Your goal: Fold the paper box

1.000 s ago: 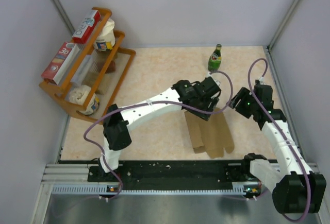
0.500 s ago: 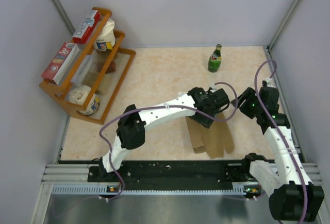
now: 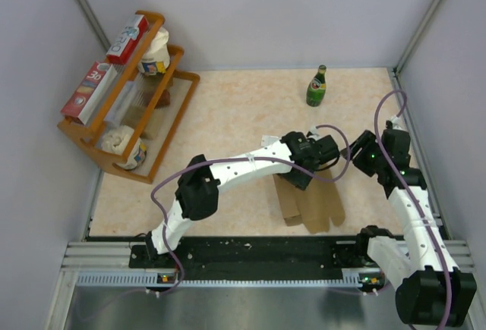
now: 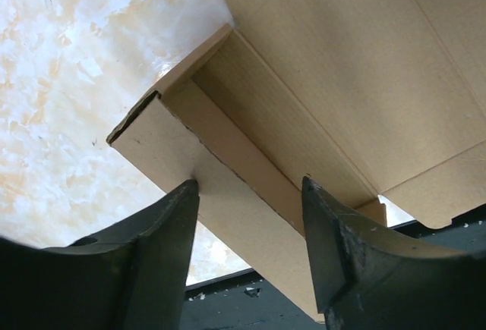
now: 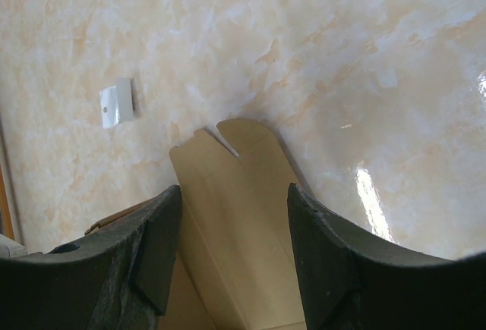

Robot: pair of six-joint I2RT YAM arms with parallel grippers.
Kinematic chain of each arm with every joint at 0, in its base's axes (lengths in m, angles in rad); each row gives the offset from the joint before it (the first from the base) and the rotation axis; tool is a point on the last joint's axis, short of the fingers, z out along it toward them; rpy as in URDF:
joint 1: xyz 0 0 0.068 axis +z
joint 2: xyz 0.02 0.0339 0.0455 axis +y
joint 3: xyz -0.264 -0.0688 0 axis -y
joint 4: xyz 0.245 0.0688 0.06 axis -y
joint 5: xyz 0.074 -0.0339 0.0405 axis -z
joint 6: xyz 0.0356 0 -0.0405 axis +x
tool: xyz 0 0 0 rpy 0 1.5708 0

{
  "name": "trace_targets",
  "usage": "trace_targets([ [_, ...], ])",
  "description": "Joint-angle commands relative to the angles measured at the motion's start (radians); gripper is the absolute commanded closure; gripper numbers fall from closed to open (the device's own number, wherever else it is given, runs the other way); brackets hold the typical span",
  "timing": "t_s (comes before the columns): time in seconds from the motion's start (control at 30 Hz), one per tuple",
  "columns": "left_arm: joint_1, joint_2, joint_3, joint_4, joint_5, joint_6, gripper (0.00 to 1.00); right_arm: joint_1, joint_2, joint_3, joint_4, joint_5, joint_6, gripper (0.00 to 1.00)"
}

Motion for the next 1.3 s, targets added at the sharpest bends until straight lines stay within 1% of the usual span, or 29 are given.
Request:
trace_targets([
  [0.0,-0.009,-0.022,-0.023,-0.021,-0.039,-0.018,0.42,-0.015,-0.010,-0.009,0.037,-0.018,0.003,0.43],
  [0.17,-0.009,-0.058,-0.085,-0.016,-0.064,-0.031,0.50,-0.015,-0.010,-0.015,0.048,-0.026,0.009,0.43],
  [0.33,-0.011,-0.074,-0.115,-0.043,-0.082,-0.051,0.59,-0.015,-0.010,-0.017,0.051,-0.030,0.012,0.43],
  [0.4,-0.011,-0.089,-0.137,-0.036,-0.085,-0.056,0.60,-0.015,-0.011,-0.018,0.053,-0.032,0.014,0.43],
  [0.47,-0.012,-0.114,-0.168,-0.023,-0.085,-0.062,0.65,-0.015,-0.010,-0.020,0.053,-0.033,0.012,0.43],
  [0.5,-0.012,-0.127,-0.181,-0.017,-0.087,-0.064,0.68,-0.015,-0.011,-0.020,0.056,-0.033,0.014,0.43],
  [0.57,-0.012,-0.150,-0.215,-0.004,-0.094,-0.073,0.79,-0.015,-0.013,-0.020,0.056,-0.032,0.012,0.43],
  [0.6,-0.012,-0.163,-0.229,0.002,-0.099,-0.076,0.83,-0.015,-0.014,-0.020,0.054,-0.032,0.011,0.43],
  [0.67,-0.012,-0.181,-0.266,0.011,-0.103,-0.081,0.87,-0.015,-0.016,-0.019,0.056,-0.030,0.012,0.43],
  [0.83,-0.012,-0.213,-0.329,0.036,-0.114,-0.087,0.88,-0.015,-0.031,-0.008,0.054,-0.027,0.005,0.43],
  [1.0,-0.011,-0.227,-0.375,0.057,-0.125,-0.088,0.95,-0.015,-0.051,0.009,0.066,-0.042,-0.040,0.43],
  [1.1,-0.006,-0.242,-0.413,0.085,-0.126,-0.088,1.00,-0.015,-0.041,0.014,0.117,-0.131,-0.097,0.43],
  [1.27,0.031,-0.308,-0.539,0.209,-0.070,-0.084,1.00,-0.014,0.091,0.064,0.145,-0.294,-0.143,0.42],
])
